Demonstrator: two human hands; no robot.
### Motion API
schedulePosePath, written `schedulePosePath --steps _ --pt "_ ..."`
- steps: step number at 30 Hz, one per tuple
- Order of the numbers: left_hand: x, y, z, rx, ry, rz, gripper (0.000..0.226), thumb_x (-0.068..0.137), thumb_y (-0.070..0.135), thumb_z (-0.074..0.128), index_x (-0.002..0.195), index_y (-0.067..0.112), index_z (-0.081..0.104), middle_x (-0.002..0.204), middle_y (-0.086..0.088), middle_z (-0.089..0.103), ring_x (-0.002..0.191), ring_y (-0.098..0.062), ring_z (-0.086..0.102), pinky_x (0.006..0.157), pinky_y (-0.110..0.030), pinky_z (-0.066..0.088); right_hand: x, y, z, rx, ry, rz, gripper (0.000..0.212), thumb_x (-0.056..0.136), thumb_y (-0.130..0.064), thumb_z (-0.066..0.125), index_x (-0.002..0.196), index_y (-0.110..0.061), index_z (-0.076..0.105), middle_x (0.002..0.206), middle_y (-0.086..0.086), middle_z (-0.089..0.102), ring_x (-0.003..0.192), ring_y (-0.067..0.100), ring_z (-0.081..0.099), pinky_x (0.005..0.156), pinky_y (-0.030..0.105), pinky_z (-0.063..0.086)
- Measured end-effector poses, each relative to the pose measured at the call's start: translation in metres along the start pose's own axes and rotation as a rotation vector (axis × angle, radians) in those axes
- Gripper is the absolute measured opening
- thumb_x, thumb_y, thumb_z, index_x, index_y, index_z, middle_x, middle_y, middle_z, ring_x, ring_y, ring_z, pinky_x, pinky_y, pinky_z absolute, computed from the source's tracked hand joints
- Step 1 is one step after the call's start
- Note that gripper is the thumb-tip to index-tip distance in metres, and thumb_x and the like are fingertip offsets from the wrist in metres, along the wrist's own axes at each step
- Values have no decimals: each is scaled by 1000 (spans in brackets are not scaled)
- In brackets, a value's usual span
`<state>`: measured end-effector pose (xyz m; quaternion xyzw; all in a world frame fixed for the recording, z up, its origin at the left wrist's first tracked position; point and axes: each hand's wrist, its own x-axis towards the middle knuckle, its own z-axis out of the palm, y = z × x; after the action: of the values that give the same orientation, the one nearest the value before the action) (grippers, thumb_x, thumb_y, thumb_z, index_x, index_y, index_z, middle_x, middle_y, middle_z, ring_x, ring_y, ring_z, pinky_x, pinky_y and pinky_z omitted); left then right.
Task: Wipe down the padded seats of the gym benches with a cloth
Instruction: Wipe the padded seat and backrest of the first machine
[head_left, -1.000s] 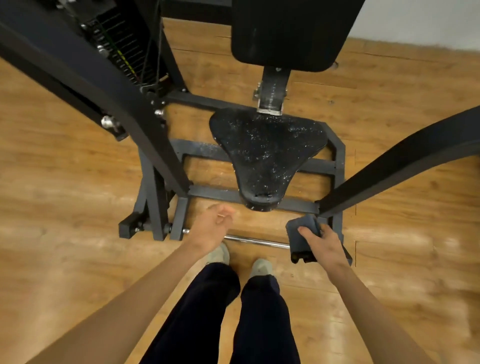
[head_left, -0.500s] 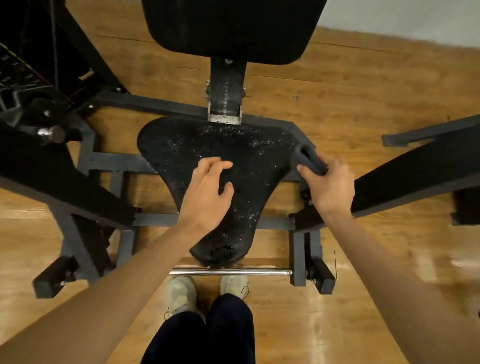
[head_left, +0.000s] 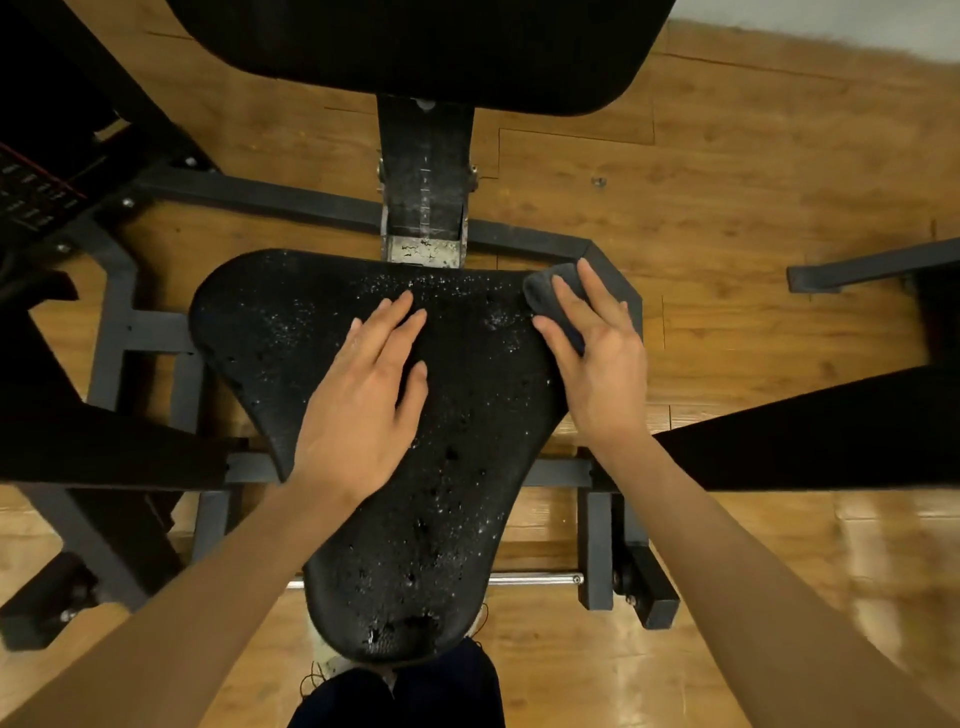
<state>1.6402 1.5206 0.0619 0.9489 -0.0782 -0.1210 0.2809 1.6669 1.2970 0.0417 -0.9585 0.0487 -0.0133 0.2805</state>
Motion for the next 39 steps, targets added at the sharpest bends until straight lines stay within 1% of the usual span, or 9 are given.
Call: schedulePosePath --steps 4,10,16,19,22,26,29,35,39 --pt "0 0 4 16 29 -4 50 104 29 37 152 14 39 163 6 25 152 -8 19 124 -24 7 12 1 4 74 68 33 35 97 -27 61 131 -18 62 144 1 52 131 18 51 107 40 45" --pt "0 1 4 25 38 -8 49 105 31 34 151 14 40 163 7 26 152 -7 18 125 -29 12 -47 -13 0 176 95 81 35 94 -13 64 129 -11 60 142 2 53 136 15 45 112 47 39" --pt "1 0 6 22 41 -3 51 104 30 35 151 13 40 162 6 27 151 -6 18 125 -29 12 57 -12 13 17 61 253 29 98 -22 58 124 -14 67 140 2 56 123 23 58 99 45 49" --pt "1 1 6 12 39 -9 51 104 31 35 151 14 39 163 6 27 152 -6 18 125 -28 12 12 -16 4 -10 104 119 30 97 -20 60 125 -13 66 141 4 55 116 23 63 95 43 54" --pt "1 1 5 16 43 -12 51 103 30 35 151 13 40 162 5 27 152 -8 20 125 -30 13 -59 -24 -3 83 121 90 34 93 -17 62 127 -9 62 139 7 56 131 20 52 107 40 46" --pt "1 0 5 6 43 -1 51 103 30 36 151 12 41 162 4 29 151 -9 21 125 -30 13 0 -20 9 54 146 220 32 96 -21 59 127 -13 63 139 7 57 129 23 54 117 39 30" --pt "1 0 6 13 49 -1 50 104 29 36 151 12 41 162 3 29 151 -7 19 125 -28 11 53 -14 16 -13 91 304 36 100 -28 54 135 -21 59 140 2 56 128 23 54 109 43 42" --pt "1 1 6 6 57 -19 48 104 25 41 150 12 42 161 3 30 151 -9 21 125 -31 14 -53 -31 5 75 84 37 39 94 -15 63 133 -13 56 146 5 49 138 23 43 111 47 41" --pt "1 1 6 13 53 -10 48 104 25 41 150 11 42 161 2 31 151 -11 23 125 -33 15 3 -28 16 -8 46 43 36 97 -21 58 132 -14 59 146 7 50 136 26 45 117 46 30"
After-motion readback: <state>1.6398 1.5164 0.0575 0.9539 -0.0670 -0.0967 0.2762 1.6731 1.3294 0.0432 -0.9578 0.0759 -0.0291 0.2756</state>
